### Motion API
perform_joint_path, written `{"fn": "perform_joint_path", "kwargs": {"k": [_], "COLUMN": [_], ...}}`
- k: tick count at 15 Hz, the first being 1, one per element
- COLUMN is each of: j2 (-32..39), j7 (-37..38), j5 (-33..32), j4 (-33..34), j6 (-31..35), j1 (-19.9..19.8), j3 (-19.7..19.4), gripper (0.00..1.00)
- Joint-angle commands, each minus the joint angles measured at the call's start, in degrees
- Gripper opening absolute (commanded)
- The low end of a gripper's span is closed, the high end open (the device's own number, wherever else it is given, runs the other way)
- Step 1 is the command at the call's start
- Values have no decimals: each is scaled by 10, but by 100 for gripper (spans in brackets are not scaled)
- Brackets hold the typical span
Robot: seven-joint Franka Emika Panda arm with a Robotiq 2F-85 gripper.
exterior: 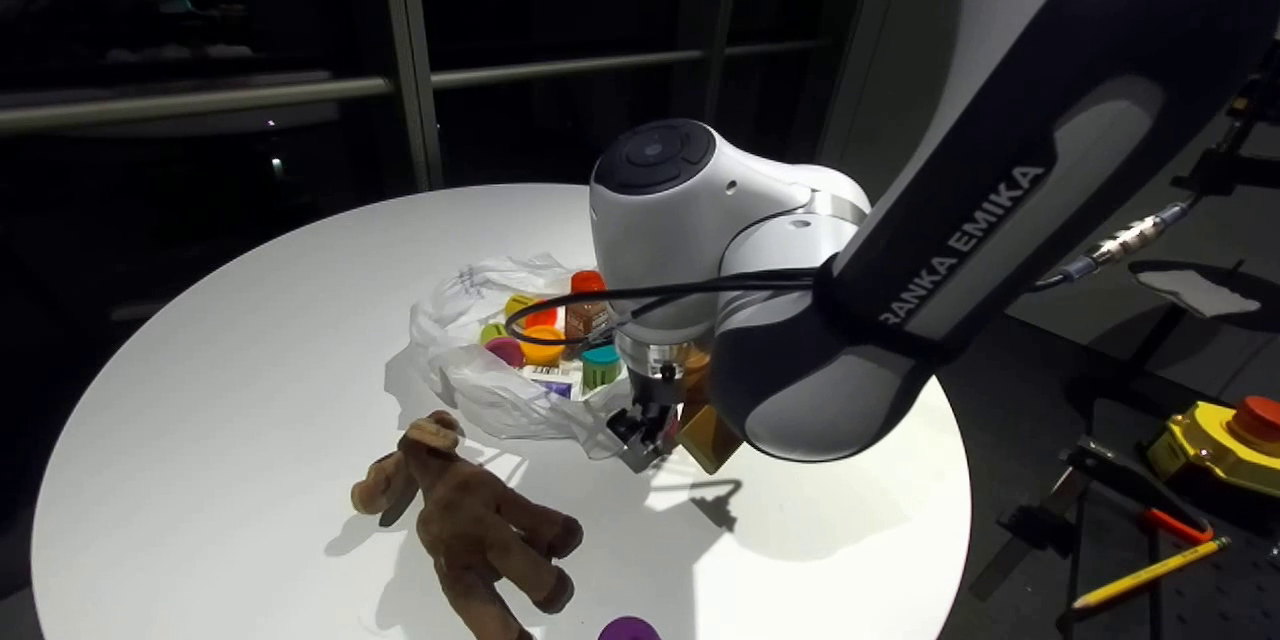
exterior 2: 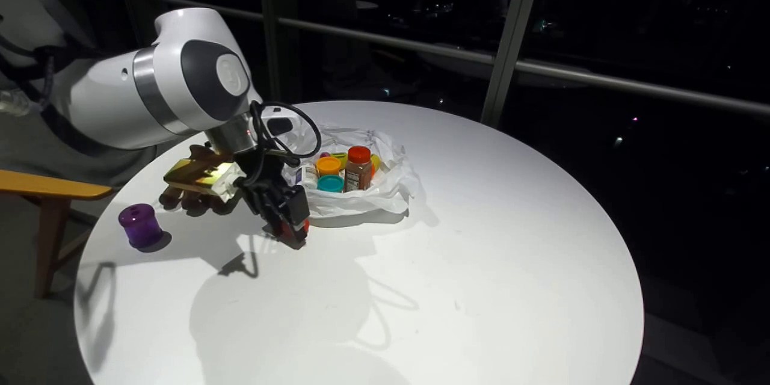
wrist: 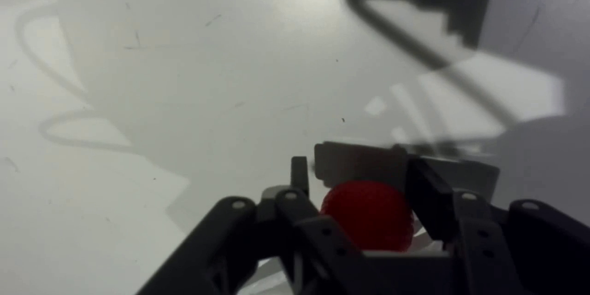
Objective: Put the object on the table in the plastic bag
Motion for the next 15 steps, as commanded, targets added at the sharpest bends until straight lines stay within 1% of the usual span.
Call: {"fn": "perform_joint_path", "kwargs": {"k": [1, 3, 6, 7, 8, 9, 15], "j2": [-39, -42, -41, -37, -32, -27, -11], "j7": [-1, 2, 7, 17, 26, 33, 55], "j5": [-4, -4, -4, -8, -12, -15, -13], "j4": [-33, -35, -31, -28, -23, -19, 0], "j6": [-18, -18, -28, -30, -28, -20, 3], "j1": [-5, -7, -9, -4, 1, 3, -6], "j3": [16, 19, 21, 14, 8, 4, -2], "gripper": [27, 13, 7, 33, 35, 40, 85]}}
